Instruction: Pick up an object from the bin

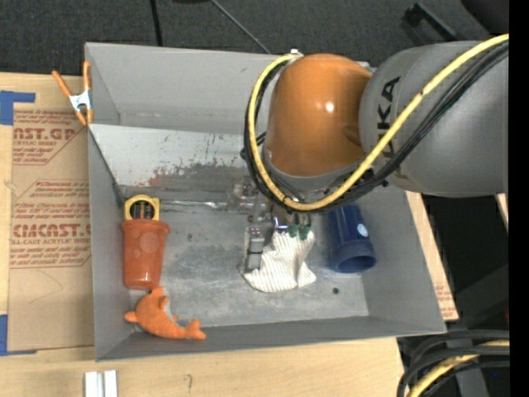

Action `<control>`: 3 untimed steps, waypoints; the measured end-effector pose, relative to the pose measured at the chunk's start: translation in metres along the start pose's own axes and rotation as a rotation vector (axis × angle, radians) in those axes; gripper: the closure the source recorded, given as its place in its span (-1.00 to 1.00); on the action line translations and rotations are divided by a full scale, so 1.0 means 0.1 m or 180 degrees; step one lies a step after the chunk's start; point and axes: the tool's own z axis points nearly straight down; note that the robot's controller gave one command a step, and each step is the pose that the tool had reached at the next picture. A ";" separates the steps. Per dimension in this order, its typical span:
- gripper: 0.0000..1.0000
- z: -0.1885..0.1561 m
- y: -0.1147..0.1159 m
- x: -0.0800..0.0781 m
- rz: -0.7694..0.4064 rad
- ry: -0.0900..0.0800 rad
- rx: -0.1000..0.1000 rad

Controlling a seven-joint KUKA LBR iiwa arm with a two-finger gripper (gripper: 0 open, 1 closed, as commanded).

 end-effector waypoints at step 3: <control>-1.00 0.58 -0.67 0.06 -0.0050 -0.0020 0.0008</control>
Offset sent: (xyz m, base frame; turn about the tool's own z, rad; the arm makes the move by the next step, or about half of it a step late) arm -0.0237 -0.1252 -0.0923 0.0224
